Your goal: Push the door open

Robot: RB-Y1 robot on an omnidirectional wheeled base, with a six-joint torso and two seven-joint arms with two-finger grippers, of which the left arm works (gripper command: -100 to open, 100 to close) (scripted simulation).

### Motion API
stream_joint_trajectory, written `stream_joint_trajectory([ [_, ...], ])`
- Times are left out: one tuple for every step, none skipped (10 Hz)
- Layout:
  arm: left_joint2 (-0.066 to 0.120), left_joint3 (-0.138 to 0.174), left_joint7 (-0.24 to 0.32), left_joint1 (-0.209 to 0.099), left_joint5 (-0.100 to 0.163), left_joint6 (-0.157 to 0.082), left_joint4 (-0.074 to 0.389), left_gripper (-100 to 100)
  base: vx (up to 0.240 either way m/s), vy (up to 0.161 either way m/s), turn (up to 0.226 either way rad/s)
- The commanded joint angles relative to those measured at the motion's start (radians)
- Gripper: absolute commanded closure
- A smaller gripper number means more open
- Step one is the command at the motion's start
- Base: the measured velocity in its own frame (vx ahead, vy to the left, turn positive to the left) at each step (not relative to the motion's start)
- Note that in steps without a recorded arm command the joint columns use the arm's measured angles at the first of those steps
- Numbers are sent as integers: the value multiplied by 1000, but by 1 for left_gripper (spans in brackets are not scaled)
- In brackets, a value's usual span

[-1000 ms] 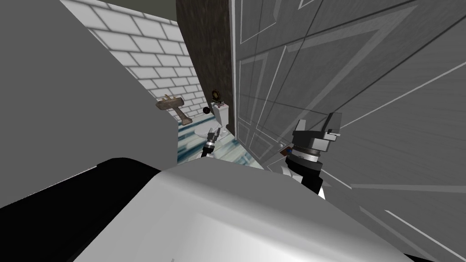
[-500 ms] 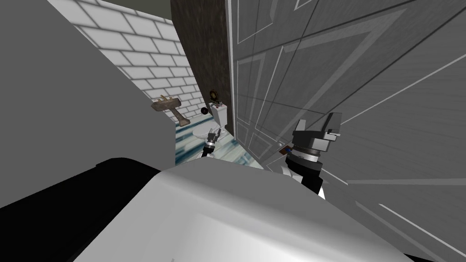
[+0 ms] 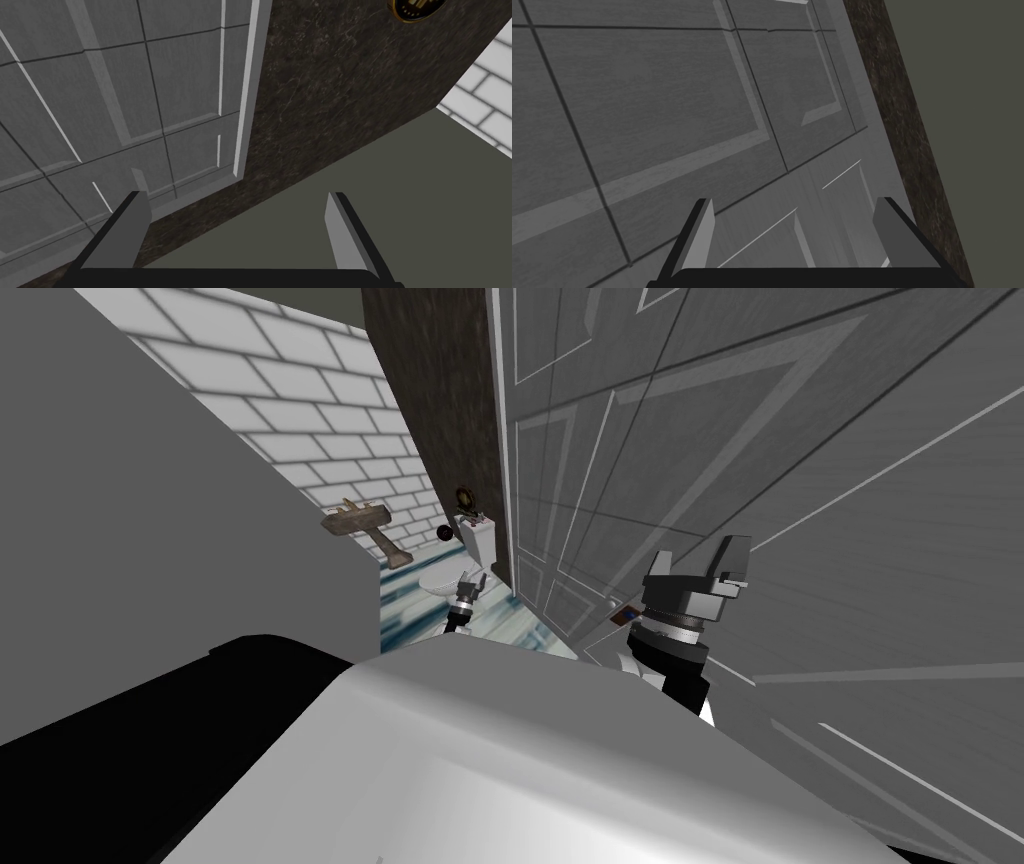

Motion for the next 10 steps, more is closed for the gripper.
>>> stream_joint_trajectory([
  [0, 1, -35, -6, -2, -4, 17, -100, 2, -1, -66],
  [1, 2, -47, -8, -3, -5, 23, -100, 1, -1, -51],
  [1, 3, -71, -11, -5, -7, 34, -100, 1, -2, -65],
  [1, 4, -94, -15, -6, -9, 45, -100, 2, -2, -82],
  [1, 4, -106, -17, -7, -10, 50, -100, 2, 0, -58],
  [2, 5, -130, -20, -9, -13, 61, -100, 2, 0, -66],
  [2, 5, -142, -22, -10, -14, 67, -100, 2, 0, -58],
  [2, 6, -166, -26, -11, -16, 78, -100, 2, 0, -58],
  [2, 7, -178, -28, -12, -17, 84, -100, 2, 0, -44],
  [3, 7, -202, -32, -14, -19, 95, -100, 3, -1, -74],
])
